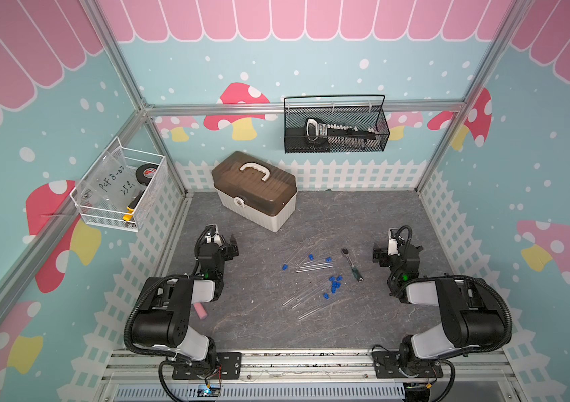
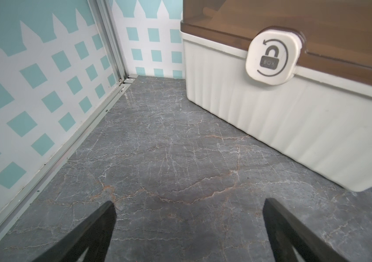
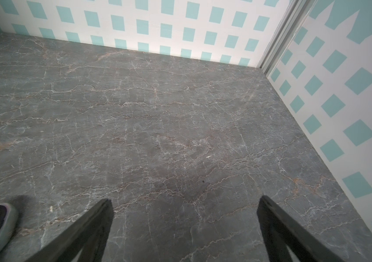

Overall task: Remove stoppers from test tubes
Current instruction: Reset both arms

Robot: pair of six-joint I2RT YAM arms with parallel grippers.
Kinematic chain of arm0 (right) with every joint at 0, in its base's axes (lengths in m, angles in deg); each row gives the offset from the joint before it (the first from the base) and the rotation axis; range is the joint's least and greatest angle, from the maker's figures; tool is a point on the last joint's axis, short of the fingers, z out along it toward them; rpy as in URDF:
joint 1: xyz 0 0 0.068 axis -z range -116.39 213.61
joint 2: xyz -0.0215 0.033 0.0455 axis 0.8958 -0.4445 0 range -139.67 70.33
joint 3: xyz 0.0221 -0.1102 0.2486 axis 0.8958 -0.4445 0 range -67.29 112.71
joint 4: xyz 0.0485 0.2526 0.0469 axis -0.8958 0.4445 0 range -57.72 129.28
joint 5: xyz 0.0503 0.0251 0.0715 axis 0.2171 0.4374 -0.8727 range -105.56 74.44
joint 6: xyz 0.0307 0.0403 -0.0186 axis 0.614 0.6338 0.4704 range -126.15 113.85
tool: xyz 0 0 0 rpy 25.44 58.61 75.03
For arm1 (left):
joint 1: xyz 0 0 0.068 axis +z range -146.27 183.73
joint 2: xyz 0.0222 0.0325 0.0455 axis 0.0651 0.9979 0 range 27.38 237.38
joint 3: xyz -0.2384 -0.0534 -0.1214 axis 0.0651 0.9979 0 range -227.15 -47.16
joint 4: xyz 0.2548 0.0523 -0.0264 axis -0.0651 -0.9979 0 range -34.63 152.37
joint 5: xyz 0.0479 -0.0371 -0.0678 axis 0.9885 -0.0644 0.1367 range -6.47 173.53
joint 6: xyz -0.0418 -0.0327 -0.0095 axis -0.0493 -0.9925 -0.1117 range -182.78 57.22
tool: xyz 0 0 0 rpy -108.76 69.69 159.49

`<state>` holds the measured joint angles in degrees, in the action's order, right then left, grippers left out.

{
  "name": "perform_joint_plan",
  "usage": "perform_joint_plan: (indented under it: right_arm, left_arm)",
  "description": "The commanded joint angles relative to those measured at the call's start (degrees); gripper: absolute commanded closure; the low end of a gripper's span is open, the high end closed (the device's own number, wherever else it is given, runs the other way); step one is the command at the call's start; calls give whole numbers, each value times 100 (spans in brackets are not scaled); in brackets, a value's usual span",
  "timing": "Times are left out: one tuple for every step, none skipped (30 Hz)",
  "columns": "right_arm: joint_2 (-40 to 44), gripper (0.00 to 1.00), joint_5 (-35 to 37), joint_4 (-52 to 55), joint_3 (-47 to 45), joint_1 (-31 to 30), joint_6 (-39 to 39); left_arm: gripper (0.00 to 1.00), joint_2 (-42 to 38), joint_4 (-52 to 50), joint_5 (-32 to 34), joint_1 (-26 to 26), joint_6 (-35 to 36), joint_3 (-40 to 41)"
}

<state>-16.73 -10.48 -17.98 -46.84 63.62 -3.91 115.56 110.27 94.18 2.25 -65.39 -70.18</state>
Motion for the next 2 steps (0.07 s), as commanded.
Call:
perform_joint_plan:
  right_arm:
    - [-50,1,-4,-108,98,-1,-57]
    - [-39,1,-4,-106,89,-1,-57]
  left_arm:
    - [1,-20,202,-60,-2,-46,35]
    - [1,-20,203,-58,0,-46,35]
